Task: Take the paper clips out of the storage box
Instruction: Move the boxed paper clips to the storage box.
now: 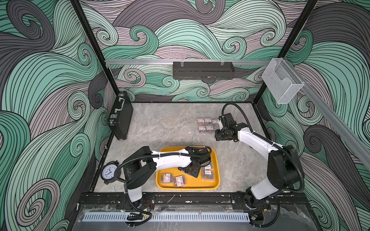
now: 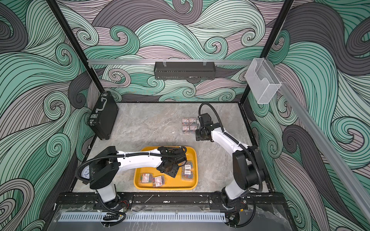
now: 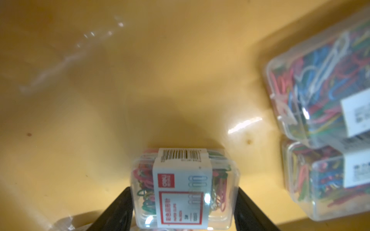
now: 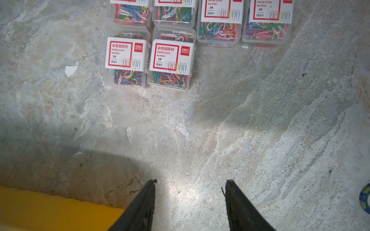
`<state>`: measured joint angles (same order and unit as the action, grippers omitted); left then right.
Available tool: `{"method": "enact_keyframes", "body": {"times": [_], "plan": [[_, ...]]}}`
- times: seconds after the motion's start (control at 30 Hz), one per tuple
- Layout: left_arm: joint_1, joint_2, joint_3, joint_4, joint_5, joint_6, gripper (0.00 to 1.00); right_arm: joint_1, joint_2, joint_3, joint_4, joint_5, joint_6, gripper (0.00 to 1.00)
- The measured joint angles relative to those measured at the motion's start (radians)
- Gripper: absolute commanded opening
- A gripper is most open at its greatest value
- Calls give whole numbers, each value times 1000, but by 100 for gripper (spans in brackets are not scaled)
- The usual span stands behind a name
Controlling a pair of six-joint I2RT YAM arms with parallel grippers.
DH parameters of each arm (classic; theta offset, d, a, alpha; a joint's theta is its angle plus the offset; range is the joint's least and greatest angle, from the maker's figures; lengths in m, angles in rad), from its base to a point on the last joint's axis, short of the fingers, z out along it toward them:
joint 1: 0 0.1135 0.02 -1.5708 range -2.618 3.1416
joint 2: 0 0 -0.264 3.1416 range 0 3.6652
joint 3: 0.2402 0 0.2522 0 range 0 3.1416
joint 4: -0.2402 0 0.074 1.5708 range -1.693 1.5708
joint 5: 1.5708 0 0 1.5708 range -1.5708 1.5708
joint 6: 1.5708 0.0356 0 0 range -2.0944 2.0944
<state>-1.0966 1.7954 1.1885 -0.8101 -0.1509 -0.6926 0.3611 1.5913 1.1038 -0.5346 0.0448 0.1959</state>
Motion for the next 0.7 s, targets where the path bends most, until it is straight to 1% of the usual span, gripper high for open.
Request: {"method": "enact_keyframes", "body": {"times": [0.17, 0.3, 0.5, 0.6, 0.7], "plan": [[84, 0, 0, 56, -5, 93, 73, 0, 0, 0, 0, -1, 1, 57], [134, 0, 0, 94, -3, 155, 78, 6, -4, -1, 0, -2, 1, 57], [146, -34, 2, 108, -2, 198, 81, 36, -44, -1, -7, -8, -6, 58], [150, -88, 2, 107, -2, 206, 81, 63, -78, -1, -8, -14, -17, 59], [167, -173, 2, 107, -3, 209, 81, 105, -105, -1, -8, -23, -30, 59]]}}
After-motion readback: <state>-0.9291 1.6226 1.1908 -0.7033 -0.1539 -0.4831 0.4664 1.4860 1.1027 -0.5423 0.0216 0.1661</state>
